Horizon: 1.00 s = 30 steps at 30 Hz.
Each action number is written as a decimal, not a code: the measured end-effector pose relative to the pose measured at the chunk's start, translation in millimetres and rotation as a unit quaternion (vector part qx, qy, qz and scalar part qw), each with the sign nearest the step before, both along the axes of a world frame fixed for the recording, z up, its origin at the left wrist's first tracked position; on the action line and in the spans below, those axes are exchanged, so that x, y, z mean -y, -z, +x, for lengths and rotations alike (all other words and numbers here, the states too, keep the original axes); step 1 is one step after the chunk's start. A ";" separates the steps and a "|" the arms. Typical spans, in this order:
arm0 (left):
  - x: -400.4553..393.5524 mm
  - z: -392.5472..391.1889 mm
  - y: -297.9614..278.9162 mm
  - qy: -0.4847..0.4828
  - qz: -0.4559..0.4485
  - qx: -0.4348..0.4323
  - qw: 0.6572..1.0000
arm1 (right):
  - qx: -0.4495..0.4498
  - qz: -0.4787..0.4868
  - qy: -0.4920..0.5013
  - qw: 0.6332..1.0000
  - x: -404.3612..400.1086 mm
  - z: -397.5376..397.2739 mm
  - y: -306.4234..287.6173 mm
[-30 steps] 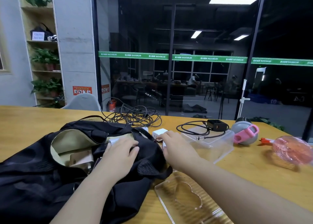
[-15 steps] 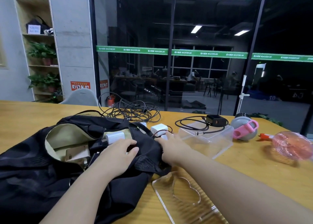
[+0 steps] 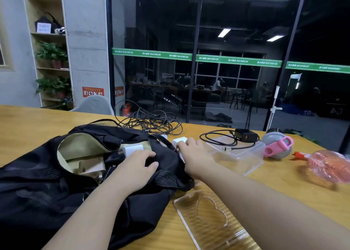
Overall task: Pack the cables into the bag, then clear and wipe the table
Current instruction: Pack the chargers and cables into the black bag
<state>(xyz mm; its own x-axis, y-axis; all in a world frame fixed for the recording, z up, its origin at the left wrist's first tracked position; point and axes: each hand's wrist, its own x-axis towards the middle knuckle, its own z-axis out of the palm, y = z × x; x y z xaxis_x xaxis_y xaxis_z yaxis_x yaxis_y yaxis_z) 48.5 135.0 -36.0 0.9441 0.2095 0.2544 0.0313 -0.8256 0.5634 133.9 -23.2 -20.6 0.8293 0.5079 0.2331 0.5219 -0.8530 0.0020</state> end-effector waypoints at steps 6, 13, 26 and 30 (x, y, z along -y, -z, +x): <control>-1.0 -0.5 -4.7 -0.032 -0.026 0.030 0.999 | 0.113 0.171 -0.062 0.977 -7.4 -3.5 -7.9; -19.4 1.1 -10.2 -0.128 -0.048 0.084 0.987 | -0.041 0.304 -0.163 0.938 -41.6 -21.5 -27.3; -23.8 2.4 -8.8 -0.171 0.003 0.023 0.985 | -0.144 0.291 -0.192 0.926 -46.8 -12.4 -17.2; -20.8 0.7 -11.4 -0.162 -0.008 0.038 0.986 | -0.105 0.330 -0.074 0.935 -36.2 22.7 -18.9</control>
